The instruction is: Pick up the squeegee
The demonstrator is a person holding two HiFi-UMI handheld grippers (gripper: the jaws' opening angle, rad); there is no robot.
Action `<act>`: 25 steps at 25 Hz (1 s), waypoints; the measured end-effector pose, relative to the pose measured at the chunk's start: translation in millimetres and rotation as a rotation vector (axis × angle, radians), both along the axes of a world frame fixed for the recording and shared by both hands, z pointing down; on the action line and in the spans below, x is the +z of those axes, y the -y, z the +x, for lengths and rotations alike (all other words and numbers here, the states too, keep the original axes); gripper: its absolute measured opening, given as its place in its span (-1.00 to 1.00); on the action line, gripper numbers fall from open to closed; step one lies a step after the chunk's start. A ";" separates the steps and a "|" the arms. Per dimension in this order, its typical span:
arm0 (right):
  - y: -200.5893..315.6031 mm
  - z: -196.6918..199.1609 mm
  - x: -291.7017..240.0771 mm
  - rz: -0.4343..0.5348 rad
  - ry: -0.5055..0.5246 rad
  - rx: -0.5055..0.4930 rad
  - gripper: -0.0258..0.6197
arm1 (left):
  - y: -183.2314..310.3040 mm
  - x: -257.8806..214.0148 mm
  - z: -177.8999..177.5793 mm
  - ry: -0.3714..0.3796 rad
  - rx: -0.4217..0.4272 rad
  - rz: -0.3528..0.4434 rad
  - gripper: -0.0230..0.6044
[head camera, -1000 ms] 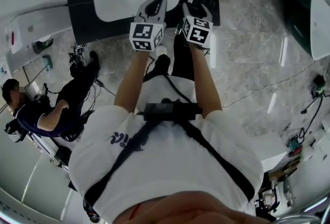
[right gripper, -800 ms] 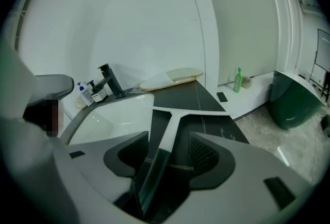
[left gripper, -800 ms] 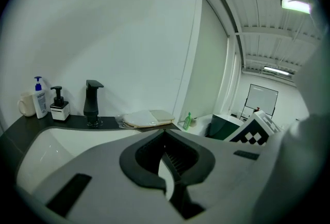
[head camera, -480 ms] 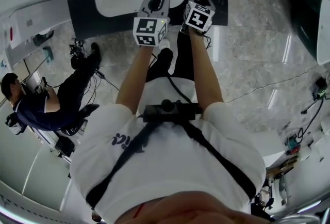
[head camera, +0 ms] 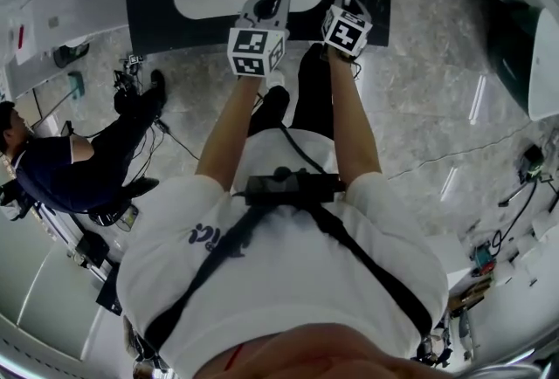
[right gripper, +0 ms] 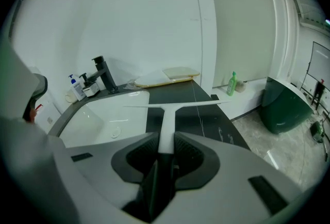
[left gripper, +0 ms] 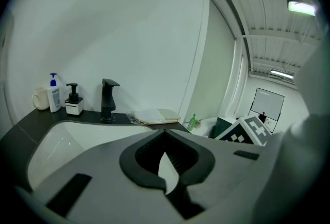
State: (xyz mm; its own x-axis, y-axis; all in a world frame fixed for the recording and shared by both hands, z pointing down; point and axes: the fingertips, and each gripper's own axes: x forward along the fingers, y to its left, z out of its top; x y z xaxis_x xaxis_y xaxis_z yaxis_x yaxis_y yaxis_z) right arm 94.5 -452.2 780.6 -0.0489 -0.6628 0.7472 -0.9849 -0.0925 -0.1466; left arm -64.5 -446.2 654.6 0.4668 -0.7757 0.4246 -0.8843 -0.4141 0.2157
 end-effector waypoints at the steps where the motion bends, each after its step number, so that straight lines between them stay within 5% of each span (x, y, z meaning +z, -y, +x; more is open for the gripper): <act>1: -4.8 -0.8 -4.6 0.005 -0.001 -0.009 -0.61 | -2.4 -4.5 -2.8 -0.003 -0.005 0.008 -0.89; 15: -44.1 -78.4 -204.0 0.450 0.101 -0.175 -0.61 | -52.9 -106.5 -49.3 -0.033 -0.061 0.175 -0.89; 25: -79.9 -118.1 -375.3 0.805 0.140 -0.265 -0.61 | -90.5 -241.4 -85.3 -0.061 -0.089 0.381 -0.89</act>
State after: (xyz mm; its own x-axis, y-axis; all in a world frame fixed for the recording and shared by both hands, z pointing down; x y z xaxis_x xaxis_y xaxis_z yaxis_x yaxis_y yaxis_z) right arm -23.6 -372.3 405.3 -0.3340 -0.9421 0.0300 -0.9271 0.3226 -0.1906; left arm -149.7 -355.7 413.2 0.4058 -0.9112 0.0716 -0.9108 -0.3966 0.1145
